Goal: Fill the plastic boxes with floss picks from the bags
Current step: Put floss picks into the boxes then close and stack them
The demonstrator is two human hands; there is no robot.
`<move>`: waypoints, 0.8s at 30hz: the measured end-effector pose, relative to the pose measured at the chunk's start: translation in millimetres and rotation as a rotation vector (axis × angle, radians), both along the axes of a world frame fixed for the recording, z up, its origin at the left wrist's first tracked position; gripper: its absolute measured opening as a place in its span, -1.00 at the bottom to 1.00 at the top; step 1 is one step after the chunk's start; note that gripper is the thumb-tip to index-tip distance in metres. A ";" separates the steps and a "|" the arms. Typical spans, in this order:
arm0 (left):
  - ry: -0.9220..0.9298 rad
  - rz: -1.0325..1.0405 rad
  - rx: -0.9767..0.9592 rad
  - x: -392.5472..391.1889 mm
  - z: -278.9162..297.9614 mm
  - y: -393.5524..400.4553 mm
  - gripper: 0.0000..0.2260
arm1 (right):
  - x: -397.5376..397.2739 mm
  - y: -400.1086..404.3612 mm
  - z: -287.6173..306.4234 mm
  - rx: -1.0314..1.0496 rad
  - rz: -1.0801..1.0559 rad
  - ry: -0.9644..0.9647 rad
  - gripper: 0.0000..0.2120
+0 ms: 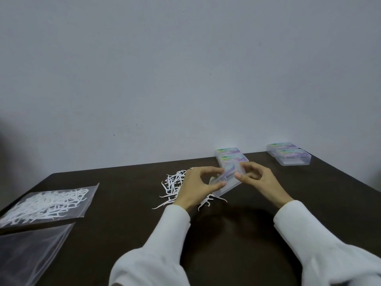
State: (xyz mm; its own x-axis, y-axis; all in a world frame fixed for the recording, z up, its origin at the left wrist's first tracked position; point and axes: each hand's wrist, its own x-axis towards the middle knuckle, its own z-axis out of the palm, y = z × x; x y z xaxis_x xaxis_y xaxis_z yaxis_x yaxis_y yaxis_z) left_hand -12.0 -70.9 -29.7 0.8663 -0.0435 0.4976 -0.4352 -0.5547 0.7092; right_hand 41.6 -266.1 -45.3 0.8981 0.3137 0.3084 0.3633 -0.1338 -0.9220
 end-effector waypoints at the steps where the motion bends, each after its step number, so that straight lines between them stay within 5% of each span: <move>1: -0.077 0.029 0.081 -0.4 -0.8 -3.6 -0.72 | -0.2 -0.6 0.4 -0.006 -0.020 -0.017 -0.42; 6: -0.351 0.095 0.504 0.4 -5.8 -16.1 -0.68 | -4.1 -1.5 3.2 -0.020 -0.090 -0.110 -0.42; 10: -0.429 0.167 0.600 -1.2 -9.9 -23.7 -0.65 | -7.9 0.2 4.9 -0.070 -0.173 -0.212 -0.42; 16: -0.455 0.241 0.617 -2.0 -9.3 -26.3 -0.72 | -7.8 0.3 3.8 -0.106 -0.173 -0.240 -0.48; 24: -0.369 0.259 0.385 -0.1 -8.6 -13.8 -0.70 | -12.3 0.0 6.1 -0.289 -0.026 -0.368 -0.58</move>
State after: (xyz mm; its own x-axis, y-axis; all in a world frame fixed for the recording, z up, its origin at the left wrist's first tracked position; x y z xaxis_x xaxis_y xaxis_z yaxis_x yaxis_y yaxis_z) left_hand -12.1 -84.7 -38.4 0.6455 -0.0909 0.7583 -0.4310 -0.8631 0.2633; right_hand 29.3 -266.1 -39.2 0.7543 0.4122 0.5109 0.6520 -0.3801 -0.6560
